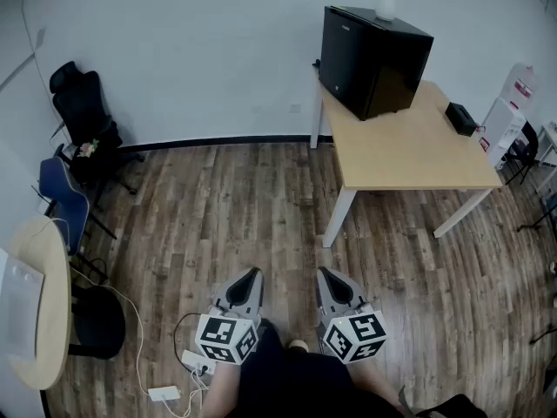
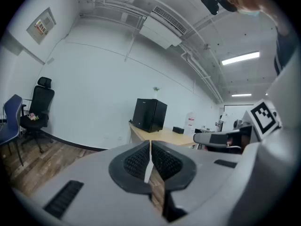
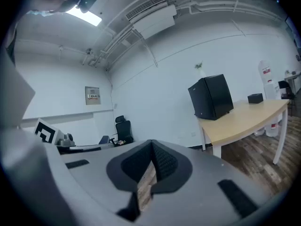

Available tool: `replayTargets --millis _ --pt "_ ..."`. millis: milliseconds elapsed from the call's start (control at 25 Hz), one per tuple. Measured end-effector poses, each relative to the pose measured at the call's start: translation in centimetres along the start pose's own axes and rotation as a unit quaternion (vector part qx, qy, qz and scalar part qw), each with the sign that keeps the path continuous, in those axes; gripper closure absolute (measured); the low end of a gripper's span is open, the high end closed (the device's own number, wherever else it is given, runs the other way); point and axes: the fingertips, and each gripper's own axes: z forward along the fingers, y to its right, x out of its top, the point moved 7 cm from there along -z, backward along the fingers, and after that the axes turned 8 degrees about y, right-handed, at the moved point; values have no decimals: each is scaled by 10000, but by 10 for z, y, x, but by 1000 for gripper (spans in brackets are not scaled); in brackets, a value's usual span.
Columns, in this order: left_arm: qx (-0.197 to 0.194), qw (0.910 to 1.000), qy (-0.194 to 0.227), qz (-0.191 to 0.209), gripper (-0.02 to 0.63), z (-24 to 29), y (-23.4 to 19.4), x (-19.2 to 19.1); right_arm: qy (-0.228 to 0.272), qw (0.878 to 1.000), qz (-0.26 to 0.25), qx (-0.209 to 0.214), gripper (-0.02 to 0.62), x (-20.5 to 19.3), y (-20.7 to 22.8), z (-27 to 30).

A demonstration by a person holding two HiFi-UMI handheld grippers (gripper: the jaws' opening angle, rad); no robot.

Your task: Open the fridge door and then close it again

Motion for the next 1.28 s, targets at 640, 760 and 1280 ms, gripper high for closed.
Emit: replayTargets --millis 640,760,1280 --pt "160 9999 -11 2 594 -18 26 -8 -239 9996 162 53 604 -13 7 -17" --pt "212 9998 -27 16 594 -15 19 -8 -287 9992 158 249 604 -16 3 -8" --pt "120 9999 -20 27 594 73 -45 13 -408 9989 131 171 604 -7 32 94"
